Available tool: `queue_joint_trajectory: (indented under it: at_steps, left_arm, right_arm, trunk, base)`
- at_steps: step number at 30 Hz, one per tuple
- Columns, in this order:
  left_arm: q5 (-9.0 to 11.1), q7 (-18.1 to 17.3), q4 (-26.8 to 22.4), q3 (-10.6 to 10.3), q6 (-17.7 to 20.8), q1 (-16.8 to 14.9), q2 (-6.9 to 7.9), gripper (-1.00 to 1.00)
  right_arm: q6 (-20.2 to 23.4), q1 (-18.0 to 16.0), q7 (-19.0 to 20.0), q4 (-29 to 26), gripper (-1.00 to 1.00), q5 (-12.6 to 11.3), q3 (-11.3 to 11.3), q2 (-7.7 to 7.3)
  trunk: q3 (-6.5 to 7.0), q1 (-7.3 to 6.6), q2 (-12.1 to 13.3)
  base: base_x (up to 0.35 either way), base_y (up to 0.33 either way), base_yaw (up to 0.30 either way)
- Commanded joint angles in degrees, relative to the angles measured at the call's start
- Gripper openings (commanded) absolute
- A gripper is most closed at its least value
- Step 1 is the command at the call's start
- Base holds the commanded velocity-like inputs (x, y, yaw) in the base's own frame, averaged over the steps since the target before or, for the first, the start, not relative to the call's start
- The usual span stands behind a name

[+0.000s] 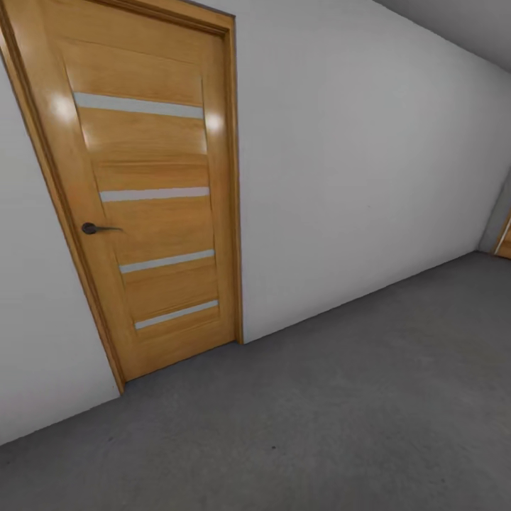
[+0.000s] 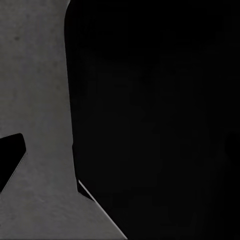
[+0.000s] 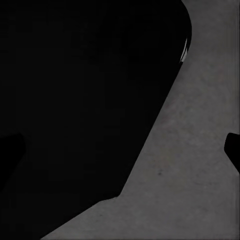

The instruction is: Move the two storage containers from the living room to the garage. In the garage, place one container on the floor and stack the other container on top of it (either order is fine).

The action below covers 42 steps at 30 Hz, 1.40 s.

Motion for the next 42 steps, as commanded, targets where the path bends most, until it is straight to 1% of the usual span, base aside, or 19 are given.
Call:
queue_joint_trajectory:
  at_steps: [1, 14, 42]
  left_arm:
    - [0.0, 0.0, 0.0, 0.0, 0.0, 0.0, 0.0, 1.0]
    - [0.1, -0.2, 0.0, 0.1, -0.2, 0.0, 0.0, 1.0]
    - [0.1, -0.4, 0.0, 0.2, -0.3, 0.0, 0.11, 1.0]
  right_arm:
    - [0.0, 0.0, 0.0, 0.0, 1.0, 0.0, 0.2, -0.01]
    - [-0.2, 0.0, 0.0, 0.1, 1.0, 0.4, 0.0, -0.14]
    - [-0.2, 0.0, -0.2, 0.1, 1.0, 0.0, 0.2, -0.27]
  trunk:
    - [-0.03, 0.04, 0.0]
    - [-0.03, 0.04, 0.0]
    - [-0.03, 0.04, 0.0]
  base:
    - [0.32, 0.0, 0.0]
    - [0.32, 0.0, 0.0]
    - [0.32, 0.0, 0.006]
